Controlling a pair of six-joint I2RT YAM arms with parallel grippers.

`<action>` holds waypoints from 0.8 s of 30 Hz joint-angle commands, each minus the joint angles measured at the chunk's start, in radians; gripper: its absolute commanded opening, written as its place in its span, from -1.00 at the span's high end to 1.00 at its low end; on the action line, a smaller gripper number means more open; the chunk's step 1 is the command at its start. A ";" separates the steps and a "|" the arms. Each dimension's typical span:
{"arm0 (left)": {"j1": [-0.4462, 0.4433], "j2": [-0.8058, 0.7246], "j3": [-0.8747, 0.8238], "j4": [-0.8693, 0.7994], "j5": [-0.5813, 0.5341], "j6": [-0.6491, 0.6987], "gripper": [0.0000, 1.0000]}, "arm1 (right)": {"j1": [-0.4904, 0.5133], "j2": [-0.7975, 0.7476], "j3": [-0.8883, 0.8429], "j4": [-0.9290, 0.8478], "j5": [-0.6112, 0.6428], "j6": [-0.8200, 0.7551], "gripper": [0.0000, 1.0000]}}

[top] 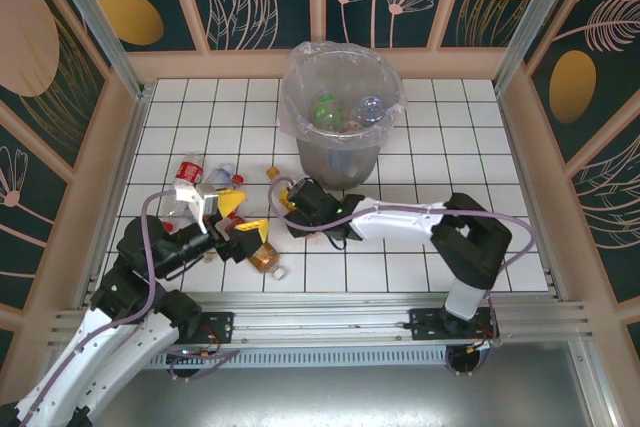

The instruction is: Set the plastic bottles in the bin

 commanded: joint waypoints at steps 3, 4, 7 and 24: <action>-0.005 -0.038 -0.019 0.066 0.017 0.014 -0.97 | -0.005 -0.137 -0.018 -0.012 -0.046 -0.046 -0.25; -0.005 -0.044 -0.022 0.068 0.012 0.016 -0.97 | -0.006 -0.156 -0.014 -0.022 -0.049 -0.050 -0.24; -0.005 -0.064 -0.025 0.070 -0.002 0.019 -0.97 | -0.012 -0.216 0.004 -0.057 -0.057 -0.066 -0.24; -0.005 -0.038 -0.025 0.070 0.006 0.020 -0.97 | -0.172 -0.378 0.288 -0.179 -0.156 -0.191 -0.23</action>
